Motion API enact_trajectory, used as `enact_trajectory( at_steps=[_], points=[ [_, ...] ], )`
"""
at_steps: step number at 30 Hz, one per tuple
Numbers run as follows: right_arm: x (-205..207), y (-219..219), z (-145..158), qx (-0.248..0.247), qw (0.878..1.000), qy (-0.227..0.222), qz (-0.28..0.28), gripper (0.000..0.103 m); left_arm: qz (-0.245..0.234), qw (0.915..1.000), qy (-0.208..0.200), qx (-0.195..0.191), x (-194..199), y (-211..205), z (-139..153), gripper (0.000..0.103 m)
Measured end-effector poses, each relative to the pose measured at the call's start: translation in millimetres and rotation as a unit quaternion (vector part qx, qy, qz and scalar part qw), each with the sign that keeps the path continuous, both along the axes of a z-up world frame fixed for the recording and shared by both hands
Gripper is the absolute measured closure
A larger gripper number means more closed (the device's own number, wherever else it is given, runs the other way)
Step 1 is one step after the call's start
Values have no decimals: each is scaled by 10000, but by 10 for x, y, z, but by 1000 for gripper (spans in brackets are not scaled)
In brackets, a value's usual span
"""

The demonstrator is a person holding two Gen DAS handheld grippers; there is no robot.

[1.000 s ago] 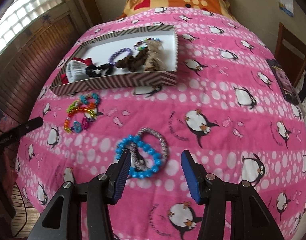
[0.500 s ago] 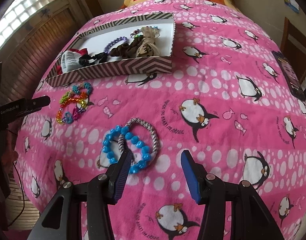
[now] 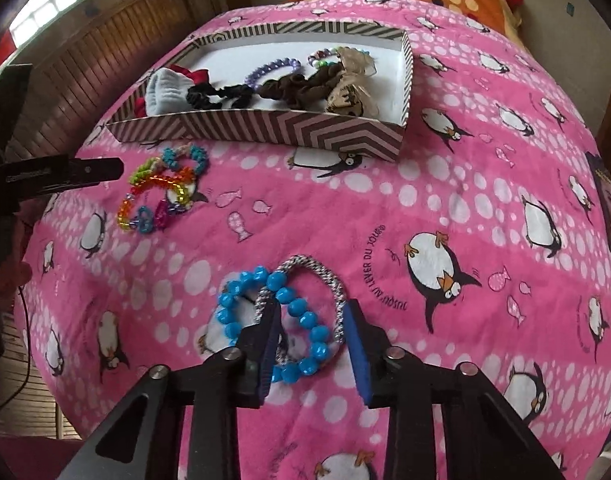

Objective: Organize jewelry
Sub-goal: 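Grasp the green-orange beaded bracelet with the left tool while the right tool grasps the blue bead bracelet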

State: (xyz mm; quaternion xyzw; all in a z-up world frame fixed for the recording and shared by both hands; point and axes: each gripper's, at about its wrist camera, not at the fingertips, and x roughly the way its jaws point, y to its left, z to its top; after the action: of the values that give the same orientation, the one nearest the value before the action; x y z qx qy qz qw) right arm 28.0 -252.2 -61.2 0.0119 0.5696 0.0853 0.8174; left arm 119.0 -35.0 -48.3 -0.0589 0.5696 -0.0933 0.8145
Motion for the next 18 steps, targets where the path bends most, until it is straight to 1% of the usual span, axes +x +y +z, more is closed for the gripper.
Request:
enact_trajectory(
  at_steps=[4, 7, 10, 13, 14, 15, 16, 17, 18],
  points=[
    [27, -22, -49, 7, 10000, -2, -4, 79, -69, 9999, 69, 38, 101, -59, -46, 47],
    [28, -23, -59, 21, 10000, -29, 15, 80, -139, 9996, 157, 186, 196, -130, -125, 47],
    [33, -34, -71, 68, 9999, -71, 43, 80, -296, 9990, 271, 204, 267, -215, -212, 47],
    [10, -44, -53, 95, 9999, -93, 33, 80, -391, 9984, 200, 360, 314, -289, -257, 47],
    [0, -52, -42, 119, 9999, -101, 25, 83, -404, 9984, 195, 351, 330, -299, -261, 49],
    [-13, -63, -33, 152, 9998, -97, 27, 87, -410, 9986, 177, 292, 339, -303, -257, 54],
    [-47, -87, -13, 181, 9998, -99, 29, 87, -431, 9987, 166, 235, 349, -311, -253, 76],
    [-58, -89, 1, 198, 9997, -111, 31, 87, -502, 9983, 195, 236, 363, -330, -259, 87],
    [-73, -90, 22, 231, 9997, -116, 45, 89, -550, 9981, 182, 229, 370, -347, -256, 88]
  ],
)
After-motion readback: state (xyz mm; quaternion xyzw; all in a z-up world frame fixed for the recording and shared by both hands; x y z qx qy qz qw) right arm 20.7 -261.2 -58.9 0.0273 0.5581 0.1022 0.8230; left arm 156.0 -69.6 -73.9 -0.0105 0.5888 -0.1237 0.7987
